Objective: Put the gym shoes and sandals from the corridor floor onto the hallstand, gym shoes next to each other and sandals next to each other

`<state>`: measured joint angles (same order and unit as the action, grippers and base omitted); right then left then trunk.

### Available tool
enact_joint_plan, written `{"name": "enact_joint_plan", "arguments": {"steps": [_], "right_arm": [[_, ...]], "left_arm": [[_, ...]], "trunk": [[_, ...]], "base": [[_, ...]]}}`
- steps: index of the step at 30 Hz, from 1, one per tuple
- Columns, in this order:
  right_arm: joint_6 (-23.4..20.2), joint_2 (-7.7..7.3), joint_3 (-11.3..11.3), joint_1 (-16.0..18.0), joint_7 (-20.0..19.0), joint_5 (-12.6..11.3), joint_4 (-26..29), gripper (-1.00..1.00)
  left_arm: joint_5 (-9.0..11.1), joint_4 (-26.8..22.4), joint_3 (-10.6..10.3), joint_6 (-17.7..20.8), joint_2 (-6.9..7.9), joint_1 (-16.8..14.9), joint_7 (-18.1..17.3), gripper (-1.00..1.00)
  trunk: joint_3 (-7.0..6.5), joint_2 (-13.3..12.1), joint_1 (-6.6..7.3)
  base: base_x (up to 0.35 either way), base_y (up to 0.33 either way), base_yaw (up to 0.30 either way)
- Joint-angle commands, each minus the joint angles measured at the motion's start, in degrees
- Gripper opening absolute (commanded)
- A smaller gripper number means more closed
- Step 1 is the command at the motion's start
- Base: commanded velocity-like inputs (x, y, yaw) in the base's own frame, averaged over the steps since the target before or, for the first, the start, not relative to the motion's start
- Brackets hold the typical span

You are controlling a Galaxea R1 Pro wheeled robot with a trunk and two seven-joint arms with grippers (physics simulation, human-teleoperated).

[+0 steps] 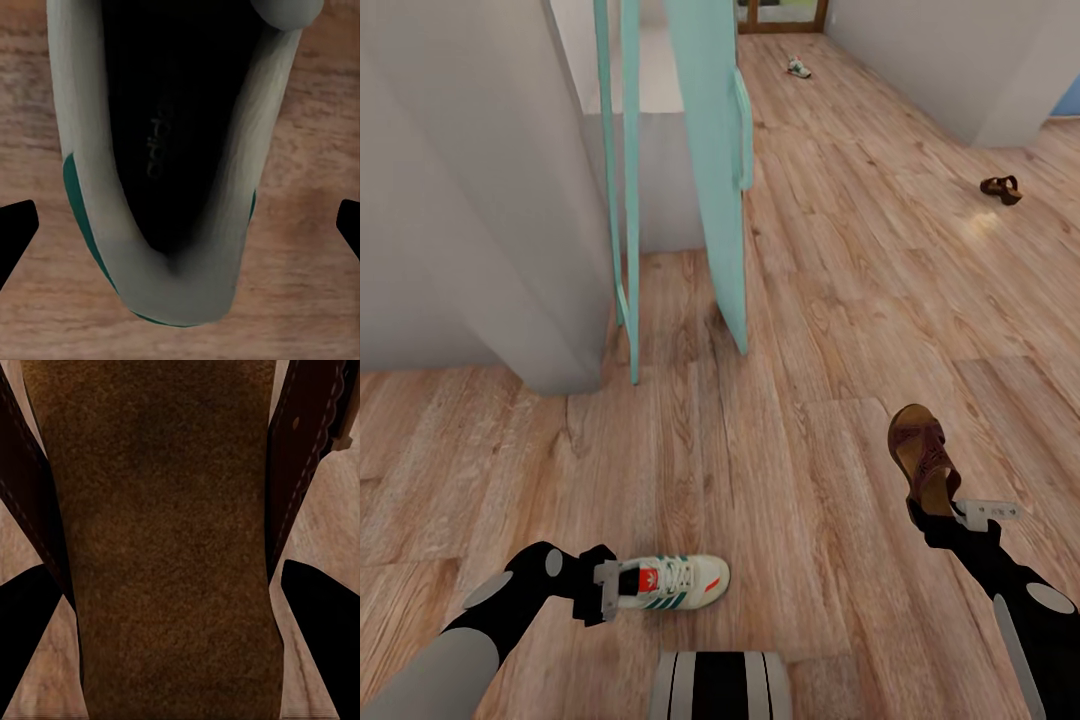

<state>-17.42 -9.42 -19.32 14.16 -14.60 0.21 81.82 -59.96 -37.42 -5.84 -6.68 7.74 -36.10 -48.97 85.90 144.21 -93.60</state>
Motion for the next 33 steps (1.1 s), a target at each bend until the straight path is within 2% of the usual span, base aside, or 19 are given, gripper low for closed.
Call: {"name": "enact_joint_plan", "arguments": {"steps": [1, 10, 14, 24, 33], "right_arm": [[-0.34, 0.01, -0.10, 0.02, -0.38, -0.03, 0.08, -1.00], [-0.34, 0.02, -0.10, 0.00, -0.37, -0.03, 0.10, -1.00], [-0.34, 0.00, -0.10, 0.03, -0.37, -0.03, 0.10, -1.00], [-0.34, 0.00, -0.12, 0.02, -0.38, -0.03, 0.10, -1.00], [-0.34, 0.00, -0.11, -0.01, -0.37, -0.03, 0.10, -1.00]], "left_arm": [[-0.51, -0.08, -0.13, -0.58, 0.04, -0.02, 0.01, 1.00], [-0.59, -0.10, -0.12, -0.54, 0.14, -0.08, 0.01, 1.00], [-0.60, -0.11, -0.08, -0.53, 0.22, -0.11, 0.02, 1.00], [-0.60, -0.11, -0.05, -0.50, 0.26, -0.12, 0.10, 1.00], [-0.60, -0.35, -0.05, 0.57, 0.26, -0.12, 0.18, 1.00]], "trunk": [[0.11, 0.02, 0.01], [0.20, 0.02, 0.01], [1.15, 0.07, -0.09], [1.30, 0.07, -0.09], [3.08, 0.18, -0.30]], "base": [[0.000, 0.000, 0.000], [0.000, 0.000, 0.000], [0.000, 0.000, 0.000], [0.000, 0.000, 0.000], [0.000, 0.000, 0.000]]}}
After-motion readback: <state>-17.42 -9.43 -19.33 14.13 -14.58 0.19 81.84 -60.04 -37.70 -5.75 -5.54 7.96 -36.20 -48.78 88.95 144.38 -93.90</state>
